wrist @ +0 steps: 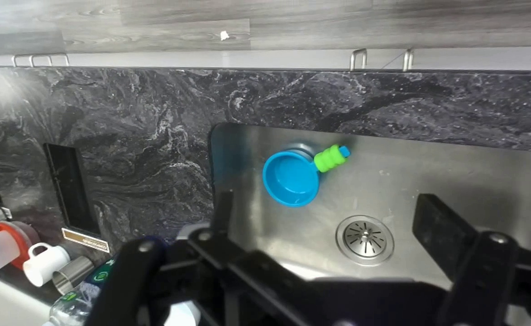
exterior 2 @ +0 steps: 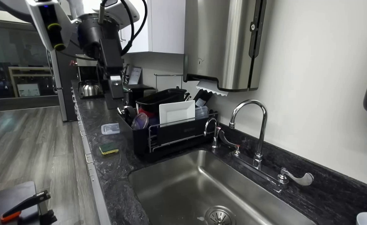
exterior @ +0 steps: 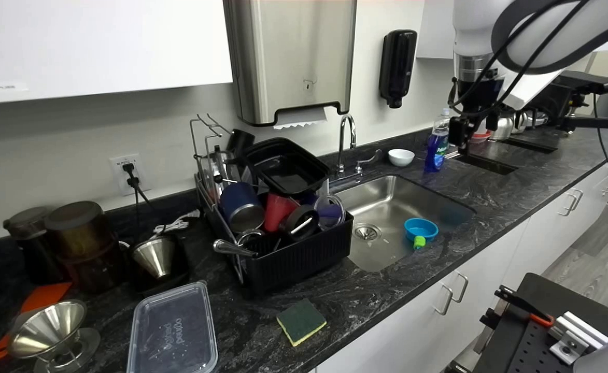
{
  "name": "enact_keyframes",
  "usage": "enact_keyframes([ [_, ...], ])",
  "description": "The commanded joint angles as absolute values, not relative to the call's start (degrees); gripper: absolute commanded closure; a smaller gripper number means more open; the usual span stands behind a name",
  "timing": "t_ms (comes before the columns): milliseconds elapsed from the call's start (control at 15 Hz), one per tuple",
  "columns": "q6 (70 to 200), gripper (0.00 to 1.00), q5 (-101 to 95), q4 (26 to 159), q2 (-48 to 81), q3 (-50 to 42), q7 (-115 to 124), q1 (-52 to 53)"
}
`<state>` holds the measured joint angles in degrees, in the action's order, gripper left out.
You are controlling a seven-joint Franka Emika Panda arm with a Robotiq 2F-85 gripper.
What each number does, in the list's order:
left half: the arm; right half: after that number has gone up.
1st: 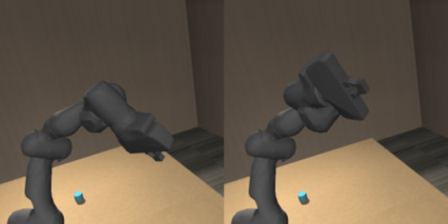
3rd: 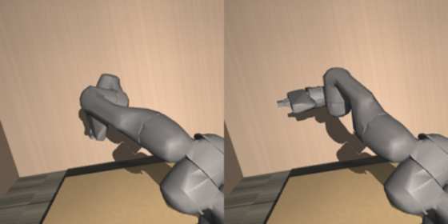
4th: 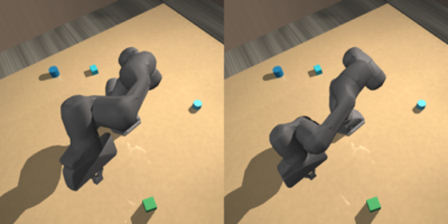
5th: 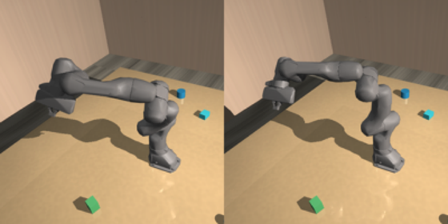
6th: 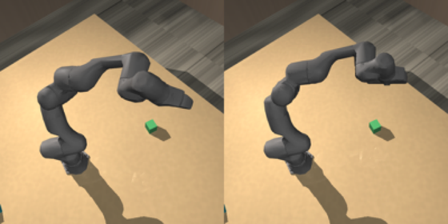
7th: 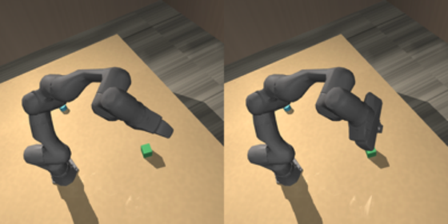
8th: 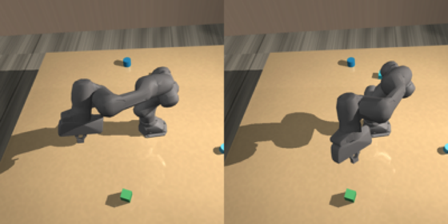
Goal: Put the black box in the sink on the dish rack
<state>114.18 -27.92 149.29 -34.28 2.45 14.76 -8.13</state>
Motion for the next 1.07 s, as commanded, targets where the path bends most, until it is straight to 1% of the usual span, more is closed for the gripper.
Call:
enact_keyframes([
  [0,110.1,0.0,-22.6,147.4,-35.6,0.9,11.1,-6.5],
  [600,104.5,0.0,-13.4,141.3,-38.9,-1.1,8.1,-5.9],
  [1000,105.4,0.0,-12.9,141.0,-41.0,-0.4,7.6,-6.0],
])
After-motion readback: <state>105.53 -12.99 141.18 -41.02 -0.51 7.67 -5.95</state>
